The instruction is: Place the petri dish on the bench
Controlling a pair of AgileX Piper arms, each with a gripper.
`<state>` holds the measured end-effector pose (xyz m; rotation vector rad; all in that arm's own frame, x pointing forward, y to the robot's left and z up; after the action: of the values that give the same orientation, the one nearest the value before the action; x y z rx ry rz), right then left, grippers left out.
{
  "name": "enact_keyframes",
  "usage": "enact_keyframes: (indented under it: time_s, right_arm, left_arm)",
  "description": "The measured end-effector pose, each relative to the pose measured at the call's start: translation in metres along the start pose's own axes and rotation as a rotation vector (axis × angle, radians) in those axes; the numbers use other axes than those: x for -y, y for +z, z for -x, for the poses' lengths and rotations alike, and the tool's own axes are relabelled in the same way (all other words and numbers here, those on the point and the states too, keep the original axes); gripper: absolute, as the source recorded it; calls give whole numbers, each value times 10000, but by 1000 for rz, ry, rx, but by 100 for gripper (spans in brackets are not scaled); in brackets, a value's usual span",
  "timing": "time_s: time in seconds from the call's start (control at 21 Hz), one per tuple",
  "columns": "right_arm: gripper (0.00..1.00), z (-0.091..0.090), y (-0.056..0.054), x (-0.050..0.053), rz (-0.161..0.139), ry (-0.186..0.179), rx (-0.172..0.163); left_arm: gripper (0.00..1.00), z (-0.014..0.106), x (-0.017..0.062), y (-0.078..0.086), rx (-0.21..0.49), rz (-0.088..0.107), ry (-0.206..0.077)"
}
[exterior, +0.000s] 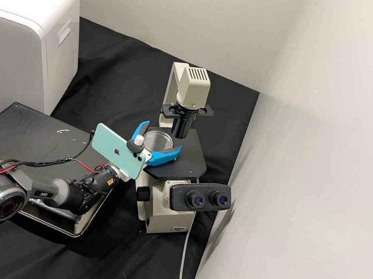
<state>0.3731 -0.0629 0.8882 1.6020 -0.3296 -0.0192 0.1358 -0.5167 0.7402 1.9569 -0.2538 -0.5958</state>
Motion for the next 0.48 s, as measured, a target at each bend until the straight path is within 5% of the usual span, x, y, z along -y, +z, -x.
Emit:
enact_keyframes:
  time_s: [0.48]
  right_arm:
    - [0, 0, 0, 0, -7, 0, 0]
  left_arm:
    - [100, 0, 0, 0, 0, 0, 0]
